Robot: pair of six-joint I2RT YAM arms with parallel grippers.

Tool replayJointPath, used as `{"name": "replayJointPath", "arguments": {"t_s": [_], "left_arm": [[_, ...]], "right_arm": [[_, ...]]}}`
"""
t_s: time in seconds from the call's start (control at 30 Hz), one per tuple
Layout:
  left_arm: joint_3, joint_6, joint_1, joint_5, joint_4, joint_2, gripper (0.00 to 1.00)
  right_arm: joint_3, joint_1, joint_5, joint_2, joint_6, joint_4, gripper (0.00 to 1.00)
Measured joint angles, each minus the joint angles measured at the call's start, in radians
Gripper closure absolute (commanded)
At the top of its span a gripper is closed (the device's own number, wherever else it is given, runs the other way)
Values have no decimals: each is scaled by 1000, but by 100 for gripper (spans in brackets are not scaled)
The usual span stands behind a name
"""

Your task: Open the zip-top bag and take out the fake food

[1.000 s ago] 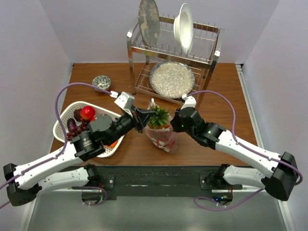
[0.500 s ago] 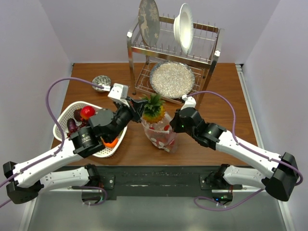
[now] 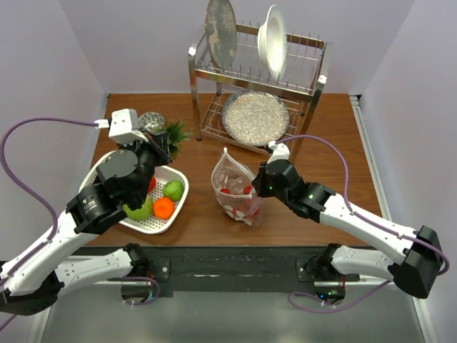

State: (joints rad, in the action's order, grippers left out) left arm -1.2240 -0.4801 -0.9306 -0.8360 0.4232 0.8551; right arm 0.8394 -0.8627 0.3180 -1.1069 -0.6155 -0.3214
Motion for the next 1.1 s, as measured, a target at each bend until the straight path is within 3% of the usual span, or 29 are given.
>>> {"name": "replayJointPath", "arguments": {"t_s": [0.2, 0.57, 1.1], "left_arm": [[51, -85, 115, -50, 152, 9, 100], [314, -123, 459, 169, 170, 20, 100], [385, -182, 488, 399, 214, -150, 100]], "right_arm": [[4, 0, -9, 0, 21, 0, 100], [10, 0, -23, -1, 35, -1, 100], [28, 0, -25, -14, 37, -5, 100]]}}
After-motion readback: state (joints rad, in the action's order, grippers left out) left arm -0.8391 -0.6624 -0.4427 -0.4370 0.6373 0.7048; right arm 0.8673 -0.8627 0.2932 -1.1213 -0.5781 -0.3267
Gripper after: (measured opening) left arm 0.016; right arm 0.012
